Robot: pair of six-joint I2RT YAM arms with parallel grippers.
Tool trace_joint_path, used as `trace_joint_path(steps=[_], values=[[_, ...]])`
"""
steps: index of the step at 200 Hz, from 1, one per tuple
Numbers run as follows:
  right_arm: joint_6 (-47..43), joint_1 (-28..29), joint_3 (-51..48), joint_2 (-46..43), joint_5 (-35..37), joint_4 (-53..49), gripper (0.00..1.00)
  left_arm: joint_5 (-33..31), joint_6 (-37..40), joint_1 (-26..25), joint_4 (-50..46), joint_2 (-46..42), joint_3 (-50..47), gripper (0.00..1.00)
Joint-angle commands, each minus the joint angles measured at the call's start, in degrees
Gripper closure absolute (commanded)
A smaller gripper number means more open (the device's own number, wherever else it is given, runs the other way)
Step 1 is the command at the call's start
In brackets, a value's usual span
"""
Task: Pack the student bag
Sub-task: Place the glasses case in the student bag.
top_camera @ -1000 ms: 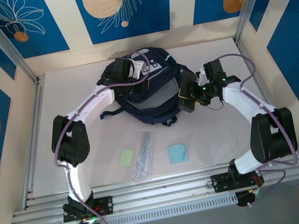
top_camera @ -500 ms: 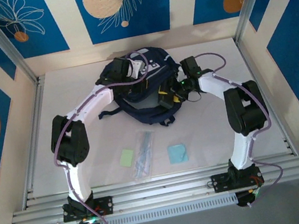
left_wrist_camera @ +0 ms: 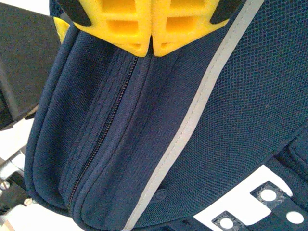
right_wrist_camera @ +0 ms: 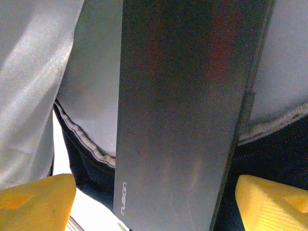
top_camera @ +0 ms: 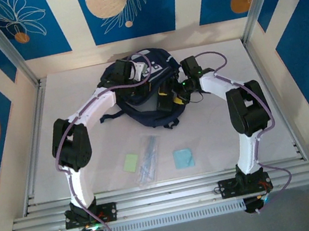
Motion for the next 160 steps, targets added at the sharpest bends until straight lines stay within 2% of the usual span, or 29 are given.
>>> trace_joint_path(steps=[1,15,40,53,68,82,128,160], values=[[-1.2,0.8,-2.4,-1.5,-1.3,1.1,0.16,1.5,-1.8,0.4,1.3,-0.9,0.0,1.0],[-0.2,0.9,-3.4,-0.7,-1.2,3.2,0.23,1.8,-1.7,0.3,0.8,-1.1,-0.2,1.0],[2.1,0.9,-4.6,1.2,-0.5,7.3,0.52,1.6,0.1,-0.5,1.5,-3.6,-3.1,1.0],[2.9,1.0,-4.7,2.3,-1.0,9.0,0.59,0.7,1.6,-1.2,2.9,-5.9,-5.8,0.81],[3.8,1.0,-4.7,3.0,-1.6,10.3,0.6,-1.0,4.1,-2.4,3.8,-8.2,-8.7,0.61],[4.0,1.2,-4.7,3.3,-2.0,10.8,0.6,-3.5,6.5,-3.7,3.5,-9.6,-10.6,0.52],[4.4,1.1,-5.1,3.1,-2.2,10.6,0.6,-8.7,12.7,-8.1,5.5,-11.0,-16.2,0.41],[4.9,1.2,-5.3,3.2,-3.0,11.1,0.61,-15.3,15.7,-9.1,5.0,-8.0,-15.1,0.4]])
